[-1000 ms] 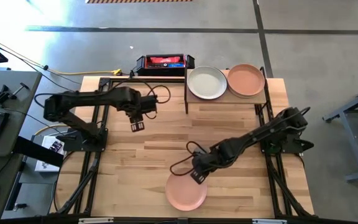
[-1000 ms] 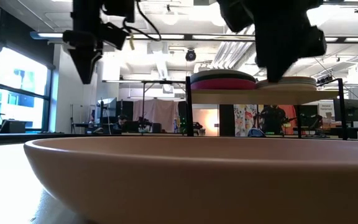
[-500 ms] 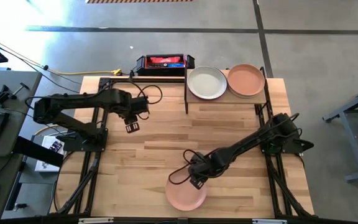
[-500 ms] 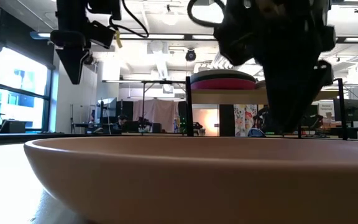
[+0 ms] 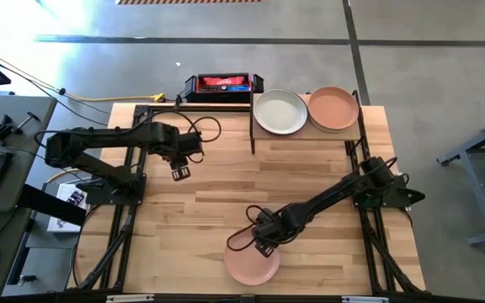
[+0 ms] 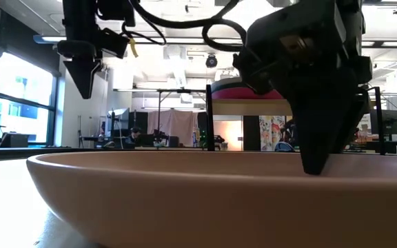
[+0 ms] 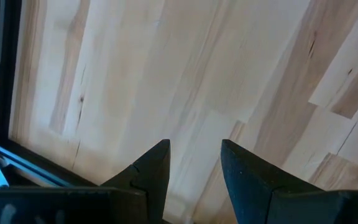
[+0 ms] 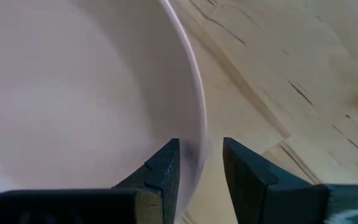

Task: Place and stack plates onto a shelf
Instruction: Stack the light pink plate on top of the light gray plate

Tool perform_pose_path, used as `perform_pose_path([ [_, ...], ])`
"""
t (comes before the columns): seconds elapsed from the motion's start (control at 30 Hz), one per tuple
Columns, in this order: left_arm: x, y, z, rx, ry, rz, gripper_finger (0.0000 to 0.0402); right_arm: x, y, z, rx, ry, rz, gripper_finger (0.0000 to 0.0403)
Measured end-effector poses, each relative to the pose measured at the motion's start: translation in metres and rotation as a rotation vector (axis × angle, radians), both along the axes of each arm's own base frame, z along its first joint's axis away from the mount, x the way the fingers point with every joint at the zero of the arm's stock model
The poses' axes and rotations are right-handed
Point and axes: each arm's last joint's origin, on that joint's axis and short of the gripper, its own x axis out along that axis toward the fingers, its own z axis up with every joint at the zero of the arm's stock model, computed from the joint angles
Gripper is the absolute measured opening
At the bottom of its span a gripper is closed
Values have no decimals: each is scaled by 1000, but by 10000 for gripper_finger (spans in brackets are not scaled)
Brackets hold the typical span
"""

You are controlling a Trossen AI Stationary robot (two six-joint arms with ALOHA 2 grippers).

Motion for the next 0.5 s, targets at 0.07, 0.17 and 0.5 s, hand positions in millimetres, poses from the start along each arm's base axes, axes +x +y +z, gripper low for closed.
perform_pose_path([
  [0.07, 0, 0, 0, 1, -2, -1, 131, 0, 0, 0, 0, 0, -2, 97],
  [0.17, 1, 0, 0, 2, -7, -2, 131, 1, -1, 0, -2, -2, 9, 65],
  [0.5, 5, 1, 1, 11, -50, -2, 131, 5, -18, 6, 27, 13, 24, 4],
])
